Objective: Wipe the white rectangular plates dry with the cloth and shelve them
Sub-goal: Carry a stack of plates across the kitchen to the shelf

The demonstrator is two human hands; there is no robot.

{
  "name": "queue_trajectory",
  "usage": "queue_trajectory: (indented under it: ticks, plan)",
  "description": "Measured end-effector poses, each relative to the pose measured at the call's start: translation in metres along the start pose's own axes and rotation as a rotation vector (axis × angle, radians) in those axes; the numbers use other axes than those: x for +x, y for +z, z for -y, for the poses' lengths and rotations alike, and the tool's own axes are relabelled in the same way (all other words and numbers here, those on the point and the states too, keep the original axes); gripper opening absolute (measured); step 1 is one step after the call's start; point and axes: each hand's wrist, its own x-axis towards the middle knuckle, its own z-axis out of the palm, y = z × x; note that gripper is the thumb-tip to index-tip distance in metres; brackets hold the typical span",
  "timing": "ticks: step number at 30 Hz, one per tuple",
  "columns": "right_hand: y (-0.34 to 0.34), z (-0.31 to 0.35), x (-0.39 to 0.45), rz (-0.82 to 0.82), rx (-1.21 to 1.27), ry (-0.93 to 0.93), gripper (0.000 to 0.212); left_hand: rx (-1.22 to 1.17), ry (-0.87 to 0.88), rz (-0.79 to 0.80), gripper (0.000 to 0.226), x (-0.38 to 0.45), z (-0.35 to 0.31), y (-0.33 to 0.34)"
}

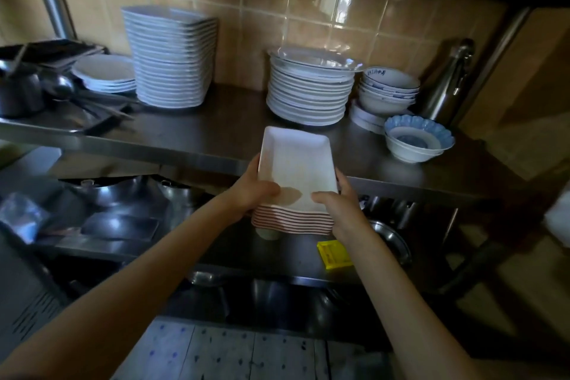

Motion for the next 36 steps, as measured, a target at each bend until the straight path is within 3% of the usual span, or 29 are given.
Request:
queue_trajectory:
  ticks: [2,9,14,17,22,25,27,29,32,36]
  plan:
    - [0.009,0.005,0.021,-0.016,0.006,-0.019,0.059,0.014,-0.012,0.017,0.106,0.020,-0.008,-0.011]
    - [0.026,0.013,0.074,-0.063,-0.014,-0.037,0.059,0.131,-0.011,0.013,0.087,0.077,-0.016,-0.036]
    - [0.029,0.013,0.102,-0.078,-0.033,-0.002,0.059,0.100,-0.127,-0.060,0.068,0.102,-0.013,-0.040]
    - [0.027,0.011,0.117,-0.052,-0.025,0.027,0.064,0.042,-0.112,-0.073,0.043,0.111,-0.011,-0.038]
    - [0.021,0.012,0.129,0.056,0.012,0.031,0.062,-0.036,-0.026,-0.020,0.043,0.113,-0.010,-0.038]
    - [0.015,0.013,0.125,0.177,0.059,0.003,0.062,-0.063,0.020,0.008,0.060,0.109,-0.006,-0.040]
    - [0.006,0.012,0.119,0.299,0.071,-0.040,0.080,-0.016,0.074,0.078,0.085,0.105,0.003,-0.047]
    - [-0.004,0.011,0.113,0.385,-0.077,-0.112,0.102,0.047,0.153,0.153,0.105,0.102,0.014,-0.055]
    - [-0.012,0.003,0.107,0.337,-0.345,-0.256,0.112,0.060,0.224,0.145,0.124,0.100,0.035,-0.056]
    - [-0.013,-0.004,0.101,0.211,-0.466,-0.323,0.114,0.086,0.319,-0.033,0.117,0.093,0.050,-0.048]
